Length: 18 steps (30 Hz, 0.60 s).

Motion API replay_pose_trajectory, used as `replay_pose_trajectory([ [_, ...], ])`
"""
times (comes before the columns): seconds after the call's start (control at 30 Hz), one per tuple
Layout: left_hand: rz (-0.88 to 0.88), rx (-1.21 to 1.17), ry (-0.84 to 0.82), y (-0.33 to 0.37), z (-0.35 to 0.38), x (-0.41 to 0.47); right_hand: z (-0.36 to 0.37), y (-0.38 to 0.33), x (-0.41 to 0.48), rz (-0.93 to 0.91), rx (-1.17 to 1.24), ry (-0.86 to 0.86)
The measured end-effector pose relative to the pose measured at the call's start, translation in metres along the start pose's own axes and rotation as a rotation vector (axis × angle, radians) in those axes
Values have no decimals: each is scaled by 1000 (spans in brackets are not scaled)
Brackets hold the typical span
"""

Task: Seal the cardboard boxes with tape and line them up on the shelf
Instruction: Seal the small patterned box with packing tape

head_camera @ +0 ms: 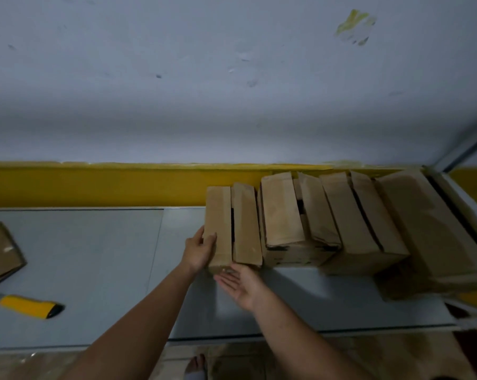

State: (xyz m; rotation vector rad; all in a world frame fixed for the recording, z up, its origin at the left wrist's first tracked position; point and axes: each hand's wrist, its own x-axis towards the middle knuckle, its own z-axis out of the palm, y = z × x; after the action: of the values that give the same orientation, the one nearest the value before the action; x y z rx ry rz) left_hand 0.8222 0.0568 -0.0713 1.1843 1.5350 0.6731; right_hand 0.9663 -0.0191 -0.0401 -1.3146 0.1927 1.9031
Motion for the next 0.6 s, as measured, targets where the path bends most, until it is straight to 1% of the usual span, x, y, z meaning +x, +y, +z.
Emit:
replay_pose_trajectory([
  [0.07, -27, 17, 6, -1, 1, 0, 1, 6, -2, 8, -60, -29],
  [0.13, -86, 37, 12, 5, -4, -4, 5, 14, -10, 16, -182, -52],
  [0.17, -95, 62, 13, 9, -10, -6, 8, 18, -16, 12, -300, -56],
  [0.2, -70, 116, 15, 14, -17, -10, 12, 20, -24, -23, -467, -56],
  [0.23, -29, 194, 27, 18, -27, -16, 17, 20, -33, -98, -669, -61],
  [0.3, 68, 357, 96, 27, -53, -38, 27, 16, -44, -359, -1065, -102],
  [0.33, 110, 430, 147, 29, -70, -54, 34, 13, -48, -495, -1203, -145],
  [0.4, 159, 585, 268, 29, -107, -90, 54, 12, -59, -710, -1382, -233],
  [0.5, 124, 790, 409, 14, -163, -158, 93, 32, -73, -904, -1636, -396],
  [0.6, 1, 882, 543, -15, -214, -230, 136, 72, -89, -1038, -1910, -579],
])
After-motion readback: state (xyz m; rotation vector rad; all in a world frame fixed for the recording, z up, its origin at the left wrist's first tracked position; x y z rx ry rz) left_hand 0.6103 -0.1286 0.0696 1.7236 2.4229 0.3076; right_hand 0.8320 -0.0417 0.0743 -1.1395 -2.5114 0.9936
